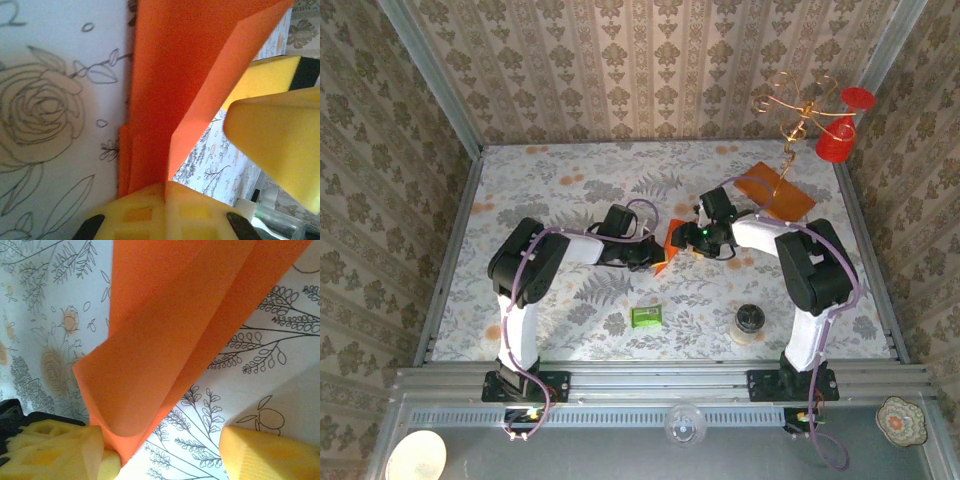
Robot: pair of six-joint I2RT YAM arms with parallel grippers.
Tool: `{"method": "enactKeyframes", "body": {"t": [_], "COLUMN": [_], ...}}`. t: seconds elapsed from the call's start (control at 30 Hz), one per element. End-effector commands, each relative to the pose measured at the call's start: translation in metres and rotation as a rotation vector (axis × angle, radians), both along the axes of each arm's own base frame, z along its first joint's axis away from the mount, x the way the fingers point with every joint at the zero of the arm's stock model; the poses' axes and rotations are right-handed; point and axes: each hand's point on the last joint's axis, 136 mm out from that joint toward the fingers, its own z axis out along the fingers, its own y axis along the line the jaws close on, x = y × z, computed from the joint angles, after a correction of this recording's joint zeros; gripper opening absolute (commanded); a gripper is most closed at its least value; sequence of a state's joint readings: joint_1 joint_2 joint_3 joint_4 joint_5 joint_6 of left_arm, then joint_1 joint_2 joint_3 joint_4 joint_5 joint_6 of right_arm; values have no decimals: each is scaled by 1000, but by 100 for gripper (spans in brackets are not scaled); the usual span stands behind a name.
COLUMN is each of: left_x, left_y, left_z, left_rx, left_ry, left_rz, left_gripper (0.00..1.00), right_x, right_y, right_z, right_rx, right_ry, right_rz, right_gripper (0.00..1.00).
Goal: Fold a paper plane with a square sheet of paper (pick it up from the middle)
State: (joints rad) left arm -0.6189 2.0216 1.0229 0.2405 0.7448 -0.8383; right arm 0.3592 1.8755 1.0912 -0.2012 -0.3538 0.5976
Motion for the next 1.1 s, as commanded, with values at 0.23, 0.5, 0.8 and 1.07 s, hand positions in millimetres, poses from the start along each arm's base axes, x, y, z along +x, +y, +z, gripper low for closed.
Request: {"method": "enactKeyframes", "body": {"t": [0.23, 0.5, 0.8, 1.07], "left_x": [-2, -2, -1, 0], "left_y": [5, 6, 8, 12], "left_z": [-12, -10, 0, 12], "left_rx": [7, 15, 15, 32], "left_ry": [36, 26, 0, -36], "left_rz": [12, 14, 14, 19], "left_gripper": [1, 8, 21, 28], "right_x": [2, 1, 1, 0], "right_y": [-20, -26, -25, -22], "right_z": [-45, -55, -56, -56], "right_rx": [-232, -314, -339, -334], "right_ry": [56, 83, 88, 94], "right_rz": [-31, -35, -23, -9], "right_gripper": [66, 64, 63, 63]}}
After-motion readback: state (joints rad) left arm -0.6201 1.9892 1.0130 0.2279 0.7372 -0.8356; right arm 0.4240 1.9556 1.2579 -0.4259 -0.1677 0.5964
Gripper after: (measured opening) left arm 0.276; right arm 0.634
